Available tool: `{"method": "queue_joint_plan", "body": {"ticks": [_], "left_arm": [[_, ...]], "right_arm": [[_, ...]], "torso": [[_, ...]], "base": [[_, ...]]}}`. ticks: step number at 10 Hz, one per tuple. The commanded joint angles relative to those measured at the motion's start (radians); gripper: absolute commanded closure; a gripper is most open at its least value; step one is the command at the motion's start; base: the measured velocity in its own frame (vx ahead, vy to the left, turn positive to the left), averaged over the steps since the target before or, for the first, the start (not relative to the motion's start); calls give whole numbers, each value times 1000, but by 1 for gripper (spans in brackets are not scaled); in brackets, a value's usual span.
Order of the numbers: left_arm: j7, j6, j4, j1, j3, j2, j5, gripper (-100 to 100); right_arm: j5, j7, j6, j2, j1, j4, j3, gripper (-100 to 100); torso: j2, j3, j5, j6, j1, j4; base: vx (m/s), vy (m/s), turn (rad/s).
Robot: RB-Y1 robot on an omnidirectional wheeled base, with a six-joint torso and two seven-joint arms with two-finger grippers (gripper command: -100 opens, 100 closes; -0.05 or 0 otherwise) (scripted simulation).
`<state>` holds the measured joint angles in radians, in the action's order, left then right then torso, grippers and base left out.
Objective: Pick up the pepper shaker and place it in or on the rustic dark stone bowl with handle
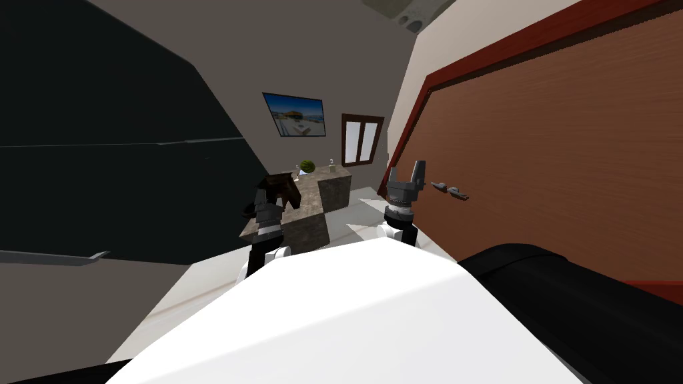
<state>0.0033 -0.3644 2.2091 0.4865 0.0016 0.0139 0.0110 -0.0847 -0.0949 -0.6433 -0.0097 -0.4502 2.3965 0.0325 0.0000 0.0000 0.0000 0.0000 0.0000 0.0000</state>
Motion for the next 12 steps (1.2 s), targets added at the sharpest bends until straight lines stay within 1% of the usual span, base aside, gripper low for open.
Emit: {"method": "queue_joint_plan", "body": {"ticks": [1,4,5,7,8,10,11,12], "left_arm": [[-4,6,-5,0,-1,28,6,-100],[-21,30,-24,-2,-4,85,30,-100],[-38,52,-43,-4,-6,115,54,-100],[-58,77,-66,-7,-8,138,82,-100],[-79,103,-91,-9,-10,156,112,-100],[-102,129,-117,-11,-12,173,143,-100],[-124,153,-142,-13,-13,188,174,-100],[-134,164,-155,-14,-13,196,188,-100]], "right_arm": [[0,0,0,0,0,0,0,0],[0,0,0,0,0,0,0,0],[0,0,0,0,0,0,0,0],[0,0,0,0,0,0,0,0],[0,0,0,0,0,0,0,0],[0,0,0,0,0,0,0,0],[0,0,0,0,0,0,0,0],[0,0,0,0,0,0,0,0]], "torso": [[0,0,0,0,0,0],[3,2,0,0,2,1],[4,2,1,0,3,1],[7,4,1,0,4,2],[7,4,1,0,5,2],[8,5,1,0,5,2],[7,4,1,0,5,2],[8,5,1,0,6,2]], "base": [[-15,7,-20],[-47,28,-31],[-106,43,-63],[-102,62,-63],[-132,70,-85],[-115,67,-53],[-129,78,-76],[-110,61,-56]]}}
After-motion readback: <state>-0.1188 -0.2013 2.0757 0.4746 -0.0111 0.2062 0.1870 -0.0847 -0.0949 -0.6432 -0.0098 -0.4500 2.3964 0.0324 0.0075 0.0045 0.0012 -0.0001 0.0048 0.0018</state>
